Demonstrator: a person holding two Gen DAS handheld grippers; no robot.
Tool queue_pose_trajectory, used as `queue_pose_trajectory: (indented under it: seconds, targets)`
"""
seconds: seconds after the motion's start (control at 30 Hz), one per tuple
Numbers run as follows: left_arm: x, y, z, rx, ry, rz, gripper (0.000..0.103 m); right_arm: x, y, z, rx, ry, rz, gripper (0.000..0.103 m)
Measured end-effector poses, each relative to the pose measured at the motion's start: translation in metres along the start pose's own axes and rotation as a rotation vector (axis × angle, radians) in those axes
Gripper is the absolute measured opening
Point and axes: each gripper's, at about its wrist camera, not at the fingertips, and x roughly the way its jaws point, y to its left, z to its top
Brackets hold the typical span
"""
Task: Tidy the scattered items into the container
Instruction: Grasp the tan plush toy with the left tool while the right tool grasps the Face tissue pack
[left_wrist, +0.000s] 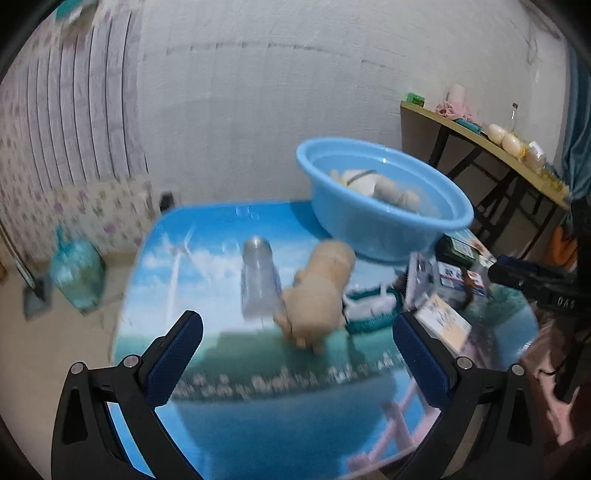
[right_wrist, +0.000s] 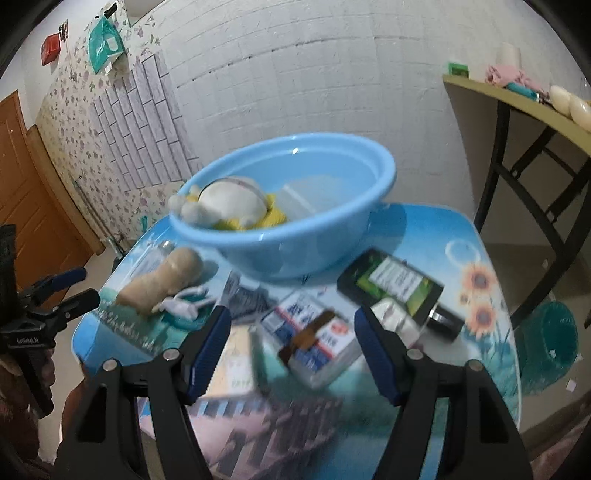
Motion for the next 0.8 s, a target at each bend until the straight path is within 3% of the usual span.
queue_pose_trajectory:
  seconds: [0.13, 0.33, 0.5, 0.8]
  targets:
    - [-0.002, -0.001, -0.01, 0.027, 0.005, 0.007, 0.102, -0.005, 0.01, -0.014, -0.02, 0.006, 0.008, 0.069]
    - [0.003, -0.012, -0.013, 0.07, 0.001, 0.011, 0.092, -0.005, 0.019, -0.023, -0.042, 0.034, 0.025, 0.068]
    - [0.017, -0.018, -0.009, 0.106, 0.018, 0.026, 0.067, -0.002, 0.027, -0.029, -0.068, 0.055, 0.033, 0.061]
    - [0.036, -0.022, -0.001, 0.156, 0.018, 0.016, 0.062, 0.012, 0.046, -0.033, -0.117, 0.094, 0.05, 0.058]
